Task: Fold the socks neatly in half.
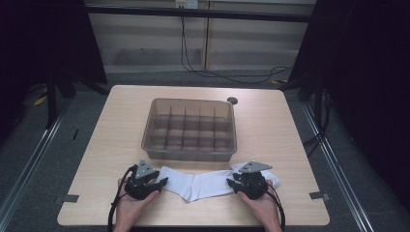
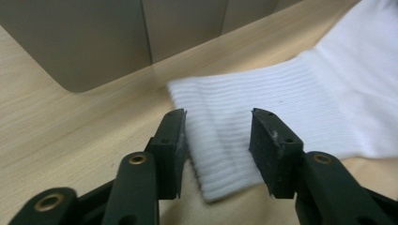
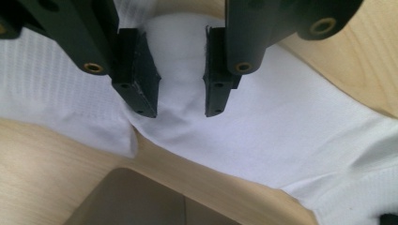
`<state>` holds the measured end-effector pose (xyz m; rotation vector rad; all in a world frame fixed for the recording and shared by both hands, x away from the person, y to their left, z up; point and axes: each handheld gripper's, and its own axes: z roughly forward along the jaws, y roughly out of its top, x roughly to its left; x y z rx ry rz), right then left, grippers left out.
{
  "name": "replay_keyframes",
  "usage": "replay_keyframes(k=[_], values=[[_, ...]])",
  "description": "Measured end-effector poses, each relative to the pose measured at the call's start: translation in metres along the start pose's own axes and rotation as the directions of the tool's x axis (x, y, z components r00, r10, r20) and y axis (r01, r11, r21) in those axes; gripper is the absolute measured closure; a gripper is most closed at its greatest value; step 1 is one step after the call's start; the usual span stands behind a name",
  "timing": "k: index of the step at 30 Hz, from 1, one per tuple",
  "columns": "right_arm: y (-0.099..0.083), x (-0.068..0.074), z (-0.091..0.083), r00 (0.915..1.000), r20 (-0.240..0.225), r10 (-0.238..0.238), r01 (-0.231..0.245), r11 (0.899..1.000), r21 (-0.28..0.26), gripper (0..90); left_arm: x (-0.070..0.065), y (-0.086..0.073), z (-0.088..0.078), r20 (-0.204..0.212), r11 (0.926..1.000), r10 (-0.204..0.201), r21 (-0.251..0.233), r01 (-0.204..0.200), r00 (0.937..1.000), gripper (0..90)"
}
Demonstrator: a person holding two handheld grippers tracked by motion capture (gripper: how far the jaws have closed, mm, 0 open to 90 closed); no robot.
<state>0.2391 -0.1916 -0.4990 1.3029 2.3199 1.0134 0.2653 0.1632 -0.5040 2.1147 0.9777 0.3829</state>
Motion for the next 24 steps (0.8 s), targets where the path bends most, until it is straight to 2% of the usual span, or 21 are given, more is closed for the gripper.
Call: replay_keyframes(k=[1,3,5,7,9,12,15,17,19,22,23,24], values=[[0.001,0.0,0.0,0.9999,-0.012,0.003,-0.003,1.0,-0.003,63.6,0.001,0.0,0.0,-0.002,1.0,0.004,0.004,-0.004,1.0,54.5],[0.002,-0.003,-0.004,0.9997,-0.018,0.017,-0.018,0.999,-0.027,58.8,0.002,0.001,0.0,-0.045,1.0,-0.005,0.003,0.006,0.999,51.5],[0.004,-0.01,-0.014,0.9985,-0.014,0.054,-0.054,0.995,-0.079,55.2,0.005,0.0,-0.001,-0.043,0.9999,-0.014,0.009,0.014,0.999,51.2],[0.006,-0.017,-0.023,0.9982,0.003,0.06,-0.06,0.994,-0.096,54.2,0.007,0.0,-0.002,-0.039,0.9997,-0.02,0.01,0.02,0.999,49.8],[0.006,-0.028,-0.032,0.9959,0.014,0.089,-0.087,0.989,-0.12,55.5,0.006,0.0,-0.003,-0.041,0.9994,-0.035,-0.001,0.035,0.9985,49.5],[0.003,-0.039,-0.032,0.9909,0.075,0.112,-0.105,0.991,-0.086,56.8,0.004,0.002,-0.007,-0.013,0.9996,-0.02,-0.022,0.02,0.9997,49.8],[0.0,-0.043,-0.026,0.9906,0.085,0.107,-0.103,0.993,-0.052,57.8,-0.002,0.008,-0.01,0.007,0.9985,-0.003,-0.054,0.004,1.0,52.9],[-0.001,-0.044,-0.021,0.99,0.099,0.101,-0.097,0.995,-0.036,56.6,-0.007,0.012,-0.009,0.072,0.997,-0.003,-0.077,0.009,0.9974,53.6],[0.0,-0.044,-0.015,0.9907,0.101,0.092,-0.091,0.996,-0.015,51.6,-0.013,0.014,-0.005,0.078,0.9977,0.01,-0.068,-0.005,0.9969,53.4],[0.0,-0.042,-0.009,0.9861,0.142,0.086,-0.087,0.996,0.006,43.7,-0.023,0.016,0.005,0.101,0.9984,0.036,-0.047,-0.032,0.9942,51.5],[-0.001,-0.042,-0.008,0.9856,0.152,0.075,-0.077,0.997,0.01,43.1,-0.026,0.016,0.009,0.106,0.9986,0.033,-0.044,-0.028,0.9938,51.1],[-0.001,-0.042,-0.007,0.9843,0.161,0.073,-0.075,0.997,0.009,42.9,-0.027,0.016,0.01,0.1,0.9985,0.048,-0.03,-0.046,0.9938,51.0]])
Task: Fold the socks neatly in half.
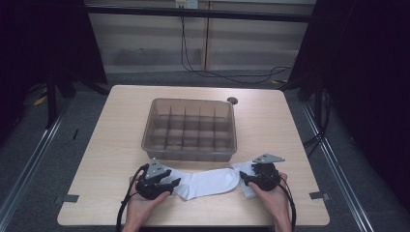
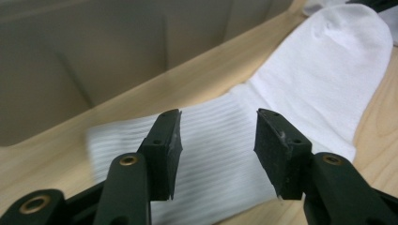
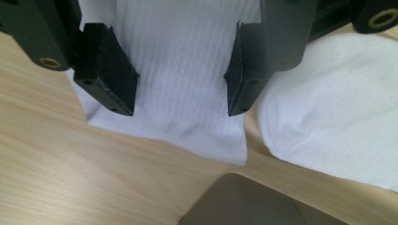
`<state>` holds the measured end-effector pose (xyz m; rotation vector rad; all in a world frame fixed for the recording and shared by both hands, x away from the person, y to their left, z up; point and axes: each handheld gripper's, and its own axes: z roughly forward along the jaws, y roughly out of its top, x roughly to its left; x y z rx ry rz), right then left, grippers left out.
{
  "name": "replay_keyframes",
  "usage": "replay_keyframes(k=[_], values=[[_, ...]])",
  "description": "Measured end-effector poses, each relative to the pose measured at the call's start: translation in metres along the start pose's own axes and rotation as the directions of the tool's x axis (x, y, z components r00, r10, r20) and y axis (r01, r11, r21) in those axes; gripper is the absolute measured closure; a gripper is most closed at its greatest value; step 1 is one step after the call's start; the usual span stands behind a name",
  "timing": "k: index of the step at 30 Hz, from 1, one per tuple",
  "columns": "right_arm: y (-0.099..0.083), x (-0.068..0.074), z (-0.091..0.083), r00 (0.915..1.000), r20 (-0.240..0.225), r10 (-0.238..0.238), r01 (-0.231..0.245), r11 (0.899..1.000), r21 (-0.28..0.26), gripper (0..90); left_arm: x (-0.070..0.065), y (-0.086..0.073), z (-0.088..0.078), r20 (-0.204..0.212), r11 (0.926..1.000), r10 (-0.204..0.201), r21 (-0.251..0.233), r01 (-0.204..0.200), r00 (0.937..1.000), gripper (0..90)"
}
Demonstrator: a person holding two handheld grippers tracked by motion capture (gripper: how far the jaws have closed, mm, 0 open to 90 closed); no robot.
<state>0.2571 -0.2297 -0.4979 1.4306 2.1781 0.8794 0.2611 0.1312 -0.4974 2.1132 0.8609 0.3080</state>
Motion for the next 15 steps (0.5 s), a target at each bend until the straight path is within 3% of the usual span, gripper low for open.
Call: replay_keyframes(k=[2,5,9,11,13,15], values=[[0.0,0.0,0.0,0.9999,0.013,-0.003,0.003,1.0,0.008,43.1,-0.004,-0.002,0.005,-0.013,0.9995,0.02,0.023,-0.02,0.9997,50.9],[-0.001,-0.002,-0.001,0.9989,0.045,-0.016,0.015,1.0,0.018,45.6,-0.006,-0.005,0.006,-0.017,0.9994,0.031,0.018,-0.031,0.9994,50.4],[-0.002,-0.005,-0.003,0.9983,0.055,-0.017,0.017,1.0,0.011,61.4,-0.009,-0.007,0.004,-0.014,0.9971,0.074,0.019,-0.073,0.9972,48.7],[-0.003,-0.007,-0.004,0.9978,0.064,-0.016,0.016,1.0,0.007,68.0,-0.01,-0.008,0.003,-0.013,0.9979,0.062,0.02,-0.062,0.998,48.8],[-0.005,-0.009,-0.005,0.9973,0.073,-0.005,0.005,1.0,0.001,77.4,-0.011,-0.008,0.002,-0.01,0.9966,0.079,0.027,-0.078,0.9968,48.8],[-0.006,-0.012,-0.006,0.9978,0.064,0.013,-0.012,1.0,-0.008,79.9,-0.012,-0.009,0.002,0.001,0.9967,0.076,0.028,-0.076,0.9971,48.8]])
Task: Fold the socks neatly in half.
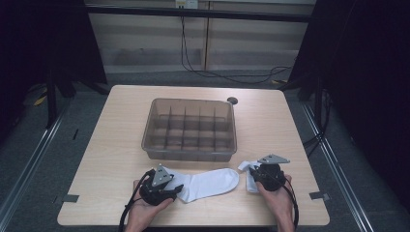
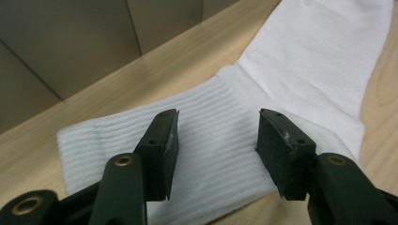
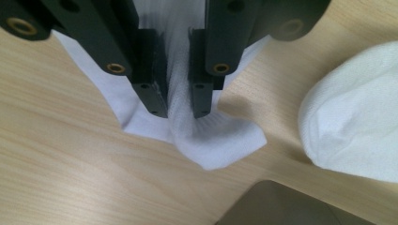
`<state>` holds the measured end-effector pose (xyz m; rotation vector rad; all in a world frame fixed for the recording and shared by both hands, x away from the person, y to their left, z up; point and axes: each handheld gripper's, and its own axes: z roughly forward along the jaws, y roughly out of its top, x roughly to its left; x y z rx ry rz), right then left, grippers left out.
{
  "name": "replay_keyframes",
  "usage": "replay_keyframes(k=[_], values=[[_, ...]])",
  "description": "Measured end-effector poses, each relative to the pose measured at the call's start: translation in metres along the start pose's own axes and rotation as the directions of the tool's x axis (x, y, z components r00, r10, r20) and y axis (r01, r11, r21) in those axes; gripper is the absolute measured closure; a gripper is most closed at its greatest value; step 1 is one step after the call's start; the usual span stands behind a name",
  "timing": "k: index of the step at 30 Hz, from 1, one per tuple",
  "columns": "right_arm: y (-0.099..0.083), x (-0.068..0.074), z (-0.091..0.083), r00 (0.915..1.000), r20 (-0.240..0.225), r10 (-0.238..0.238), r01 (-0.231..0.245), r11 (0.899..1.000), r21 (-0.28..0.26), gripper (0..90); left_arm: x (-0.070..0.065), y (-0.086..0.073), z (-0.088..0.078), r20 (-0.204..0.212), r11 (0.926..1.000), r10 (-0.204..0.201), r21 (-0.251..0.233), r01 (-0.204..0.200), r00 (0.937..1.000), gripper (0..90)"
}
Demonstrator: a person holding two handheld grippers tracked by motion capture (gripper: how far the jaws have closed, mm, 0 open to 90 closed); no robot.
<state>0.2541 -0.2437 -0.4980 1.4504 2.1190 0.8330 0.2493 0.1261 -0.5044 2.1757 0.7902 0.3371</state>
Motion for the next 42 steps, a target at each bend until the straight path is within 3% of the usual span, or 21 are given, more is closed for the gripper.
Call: replay_keyframes(k=[5,11,15,20,26,32,37,42], values=[[-0.001,-0.004,-0.007,0.9985,-0.038,0.041,-0.041,0.999,-0.023,81.3,0.001,0.0,0.0,0.004,1.0,-0.002,0.004,0.002,1.0,48.8],[0.004,-0.002,-0.032,0.9943,-0.097,0.044,-0.056,0.991,-0.124,81.4,0.002,0.001,0.001,0.006,1.0,-0.007,-0.003,0.007,1.0,48.7],[0.015,0.004,-0.05,0.9896,-0.143,0.011,-0.037,0.983,-0.182,81.4,0.002,0.002,0.002,0.009,1.0,-0.006,0.0,0.006,0.9999,48.8],[0.029,0.024,-0.061,0.9795,-0.195,-0.052,0.007,0.975,-0.221,81.4,0.003,0.002,0.001,0.014,1.0,0.0,0.007,0.0,0.9999,48.8],[0.044,0.053,-0.052,0.9554,-0.269,-0.123,0.059,0.97,-0.236,81.4,0.003,0.002,0.002,0.019,0.9999,-0.011,0.003,0.011,0.9998,48.7],[0.049,0.095,-0.016,0.91,-0.355,-0.215,0.155,0.97,-0.188,81.0,0.004,0.002,0.001,0.024,0.9999,-0.013,0.005,0.013,0.9996,48.6],[0.046,0.112,0.01,0.8915,-0.398,-0.216,0.173,0.975,-0.142,79.3,0.005,0.003,0.0,0.034,0.9998,-0.018,0.007,0.018,0.9992,47.9],[0.045,0.117,0.019,0.8814,-0.417,-0.221,0.182,0.974,-0.131,71.7,0.004,0.002,-0.001,0.05,0.9991,-0.042,0.003,0.041,0.9979,48.0]])
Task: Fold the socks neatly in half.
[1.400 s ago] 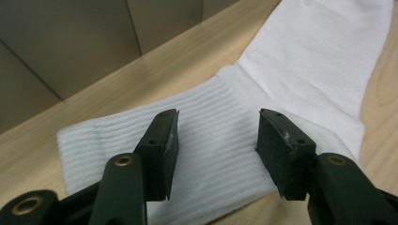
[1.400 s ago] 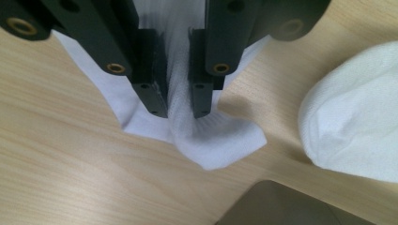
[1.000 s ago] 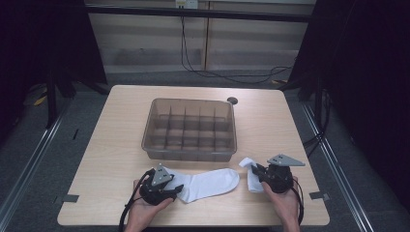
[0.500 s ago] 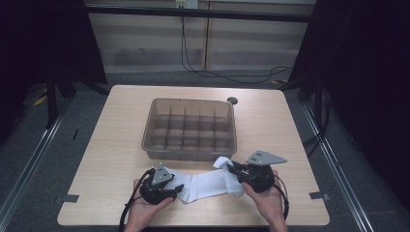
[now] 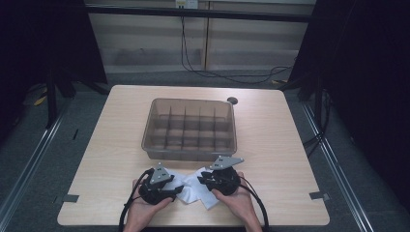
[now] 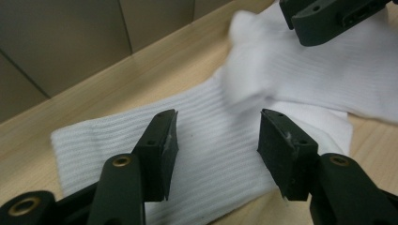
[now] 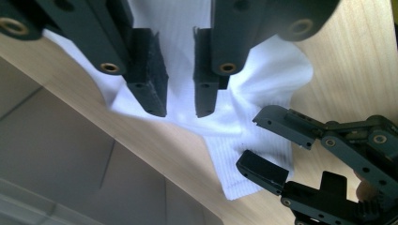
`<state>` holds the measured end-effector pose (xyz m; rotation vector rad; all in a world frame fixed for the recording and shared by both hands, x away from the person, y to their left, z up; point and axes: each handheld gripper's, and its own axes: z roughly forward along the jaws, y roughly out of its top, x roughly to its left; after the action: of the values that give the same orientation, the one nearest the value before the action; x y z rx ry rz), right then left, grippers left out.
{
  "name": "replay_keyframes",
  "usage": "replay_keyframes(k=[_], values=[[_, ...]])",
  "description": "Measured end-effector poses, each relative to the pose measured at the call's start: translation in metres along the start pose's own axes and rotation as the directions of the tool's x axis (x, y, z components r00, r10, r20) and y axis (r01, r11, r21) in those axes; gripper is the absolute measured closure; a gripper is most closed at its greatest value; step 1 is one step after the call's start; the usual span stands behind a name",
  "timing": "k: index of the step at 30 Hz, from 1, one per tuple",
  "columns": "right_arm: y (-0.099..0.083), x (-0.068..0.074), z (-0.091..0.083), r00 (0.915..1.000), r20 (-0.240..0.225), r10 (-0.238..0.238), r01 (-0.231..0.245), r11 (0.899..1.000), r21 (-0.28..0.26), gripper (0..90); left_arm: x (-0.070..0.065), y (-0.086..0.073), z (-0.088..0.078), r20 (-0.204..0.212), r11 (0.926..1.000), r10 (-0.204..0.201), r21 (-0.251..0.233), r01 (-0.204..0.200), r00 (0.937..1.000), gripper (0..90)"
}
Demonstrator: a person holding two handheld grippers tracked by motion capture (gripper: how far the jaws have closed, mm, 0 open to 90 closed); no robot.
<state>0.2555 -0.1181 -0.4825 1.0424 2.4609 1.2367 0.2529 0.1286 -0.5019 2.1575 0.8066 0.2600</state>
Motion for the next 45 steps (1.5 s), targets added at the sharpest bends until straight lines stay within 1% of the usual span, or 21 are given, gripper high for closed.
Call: replay_keyframes(k=[1,4,5,9,10,14,16,19,22,23,26,27,29,31,33,35,37,40,41,43,45], values=[[0.0,0.0,-0.002,1.0,-0.002,0.005,-0.005,1.0,-0.004,70.1,0.001,0.001,-0.001,-0.006,0.9999,0.012,0.003,-0.011,0.9999,48.0],[0.001,-0.003,-0.015,0.9998,0.005,0.02,-0.02,0.999,-0.031,69.3,0.001,0.001,-0.003,-0.006,0.9999,0.008,-0.01,-0.009,0.9999,48.0],[0.0,-0.005,-0.02,0.9995,0.017,0.026,-0.026,0.999,-0.034,70.0,0.0,0.001,-0.004,-0.01,0.9999,-0.002,-0.016,0.002,0.9999,48.1],[-0.009,-0.017,-0.039,0.996,0.064,0.062,-0.059,0.997,-0.048,78.9,-0.001,0.007,-0.007,0.01,0.9997,0.008,-0.025,-0.007,0.9999,51.3],[-0.014,-0.02,-0.043,0.9932,0.083,0.081,-0.077,0.996,-0.049,79.5,-0.001,0.009,-0.007,0.016,0.9994,0.009,-0.033,-0.009,0.9998,54.7],[-0.028,-0.026,-0.053,0.9848,0.131,0.114,-0.109,0.993,-0.047,77.4,-0.007,0.021,-0.005,0.049,0.9982,0.027,-0.055,-0.024,0.9984,58.1],[-0.035,-0.03,-0.058,0.9761,0.166,0.14,-0.132,0.99,-0.055,72.7,-0.009,0.025,-0.001,0.05,0.9975,0.044,-0.057,-0.042,0.9978,57.8],[-0.043,-0.035,-0.065,0.9691,0.182,0.167,-0.156,0.985,-0.072,66.8,-0.01,0.029,0.007,0.071,0.9972,0.041,-0.065,-0.037,0.9966,57.9],[-0.047,-0.037,-0.064,0.9666,0.191,0.171,-0.163,0.985,-0.057,64.3,-0.012,0.031,0.016,0.077,0.9981,0.057,-0.027,-0.055,0.9954,65.2],[-0.048,-0.037,-0.063,0.9683,0.191,0.161,-0.154,0.987,-0.048,64.4,-0.014,0.031,0.019,0.082,0.9983,0.057,-0.012,-0.056,0.995,68.3],[-0.052,-0.038,-0.055,0.9668,0.195,0.165,-0.163,0.986,-0.024,68.3,-0.016,0.029,0.025,0.076,0.9979,0.059,0.022,-0.061,0.9953,69.4],[-0.053,-0.038,-0.054,0.9651,0.202,0.167,-0.167,0.986,-0.017,70.3,-0.018,0.027,0.026,0.073,0.9968,0.073,0.026,-0.075,0.9947,69.4],[-0.055,-0.041,-0.05,0.959,0.223,0.175,-0.181,0.984,0.004,74.3,-0.019,0.026,0.025,0.075,0.9962,0.078,0.033,-0.08,0.9942,69.4],[-0.059,-0.044,-0.05,0.9571,0.214,0.195,-0.2,0.98,0.001,74.7,-0.021,0.025,0.024,0.074,0.9952,0.088,0.036,-0.091,0.9933,69.4],[-0.061,-0.046,-0.051,0.9577,0.203,0.204,-0.206,0.978,-0.008,75.2,-0.022,0.025,0.023,0.082,0.9945,0.093,0.04,-0.097,0.9922,66.6],[-0.062,-0.046,-0.051,0.9585,0.199,0.203,-0.205,0.979,-0.012,75.4,-0.024,0.027,0.021,0.075,0.9952,0.088,0.036,-0.09,0.9933,63.2],[-0.062,-0.046,-0.051,0.9581,0.206,0.199,-0.202,0.979,-0.009,75.4,-0.026,0.031,0.016,0.079,0.9952,0.096,0.01,-0.097,0.9922,61.8],[-0.062,-0.046,-0.051,0.9575,0.206,0.202,-0.205,0.979,-0.009,75.1,-0.034,0.038,0.009,0.101,0.9928,0.118,-0.03,-0.116,0.9878,65.9],[-0.062,-0.047,-0.051,0.9577,0.206,0.201,-0.203,0.979,-0.009,74.9,-0.038,0.041,0.009,0.121,0.9911,0.132,-0.035,-0.128,0.9838,67.3],[-0.062,-0.047,-0.051,0.9573,0.207,0.202,-0.204,0.979,-0.012,74.6,-0.045,0.044,0.012,0.148,0.9898,0.141,-0.04,-0.137,0.9789,69.3],[-0.062,-0.047,-0.051,0.9571,0.209,0.201,-0.203,0.979,-0.012,74.3,-0.052,0.046,0.019,0.167,0.9884,0.152,-0.023,-0.15,0.9742,68.7]])
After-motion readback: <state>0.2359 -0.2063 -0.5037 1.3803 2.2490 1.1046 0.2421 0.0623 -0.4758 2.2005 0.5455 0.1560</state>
